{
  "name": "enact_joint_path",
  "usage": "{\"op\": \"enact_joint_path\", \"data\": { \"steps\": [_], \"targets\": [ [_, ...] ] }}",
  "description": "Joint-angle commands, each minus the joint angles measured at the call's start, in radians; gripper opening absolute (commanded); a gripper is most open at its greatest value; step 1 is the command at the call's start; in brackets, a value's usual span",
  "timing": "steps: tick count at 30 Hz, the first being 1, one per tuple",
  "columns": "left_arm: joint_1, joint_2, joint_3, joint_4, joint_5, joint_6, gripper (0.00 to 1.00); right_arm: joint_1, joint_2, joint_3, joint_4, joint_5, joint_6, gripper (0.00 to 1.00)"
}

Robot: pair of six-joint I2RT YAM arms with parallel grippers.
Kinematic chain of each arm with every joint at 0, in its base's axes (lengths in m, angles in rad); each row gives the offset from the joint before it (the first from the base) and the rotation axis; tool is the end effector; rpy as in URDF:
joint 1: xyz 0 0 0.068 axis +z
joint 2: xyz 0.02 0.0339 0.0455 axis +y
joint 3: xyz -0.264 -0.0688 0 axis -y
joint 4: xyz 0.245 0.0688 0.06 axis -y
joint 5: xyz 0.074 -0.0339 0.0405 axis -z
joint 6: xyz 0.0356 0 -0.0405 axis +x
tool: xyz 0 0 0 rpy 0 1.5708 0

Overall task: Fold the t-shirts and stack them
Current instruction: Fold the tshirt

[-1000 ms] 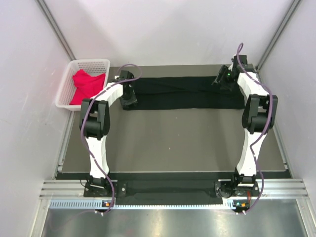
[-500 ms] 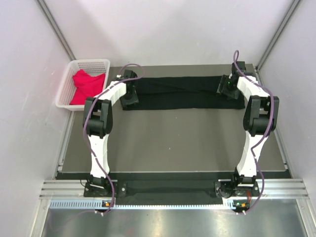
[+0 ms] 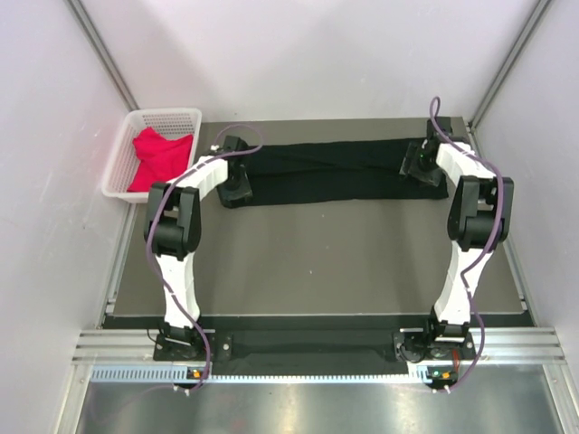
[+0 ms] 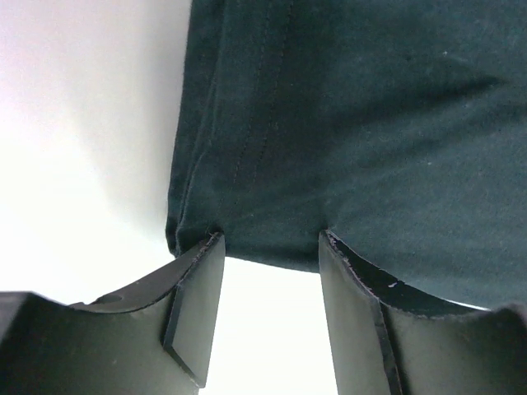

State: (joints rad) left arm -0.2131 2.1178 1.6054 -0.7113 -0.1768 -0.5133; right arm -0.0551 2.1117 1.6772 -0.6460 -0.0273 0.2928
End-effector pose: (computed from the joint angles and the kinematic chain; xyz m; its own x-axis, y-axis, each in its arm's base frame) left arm 0.4288 -0.0864 0.1686 -0.8742 -0.3054 -0.3775 -0.3209 0.9468 -0.0230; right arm 0.4544 -0.0241 0.1944 -0.8312 0.3348 -0.4439 0.2947 0.9423 0.1590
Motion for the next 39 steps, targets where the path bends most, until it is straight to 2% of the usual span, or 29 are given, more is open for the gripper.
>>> {"op": "enact_joint_path", "data": {
  "steps": [1,7,15,19,23,27,34,39],
  "targets": [
    [-0.003,0.001,-0.128,-0.171,0.020,0.010,0.55,-0.029,-0.108,-0.010,0.019,0.007,0.025,0.66],
    [-0.026,-0.083,-0.234,-0.160,0.082,0.002,0.55,-0.093,-0.171,-0.114,0.042,-0.034,0.089,0.67],
    [-0.143,-0.186,-0.350,-0.177,0.169,-0.027,0.55,-0.201,-0.252,-0.275,0.089,-0.123,0.190,0.68],
    [-0.178,-0.271,-0.390,-0.186,0.154,-0.037,0.56,-0.226,-0.271,-0.344,0.137,-0.184,0.233,0.69],
    [-0.177,-0.344,-0.392,-0.220,0.073,-0.031,0.56,-0.244,-0.282,-0.437,0.232,-0.239,0.299,0.69],
    [-0.177,-0.432,-0.407,-0.238,0.059,-0.025,0.57,-0.259,-0.242,-0.433,0.299,-0.253,0.313,0.69],
    [-0.177,-0.528,-0.443,-0.208,0.146,-0.014,0.57,-0.272,-0.164,-0.401,0.378,-0.243,0.345,0.68],
    [-0.177,-0.601,-0.412,-0.203,0.097,-0.002,0.61,-0.276,-0.092,-0.372,0.431,-0.221,0.371,0.66]
  ]
}}
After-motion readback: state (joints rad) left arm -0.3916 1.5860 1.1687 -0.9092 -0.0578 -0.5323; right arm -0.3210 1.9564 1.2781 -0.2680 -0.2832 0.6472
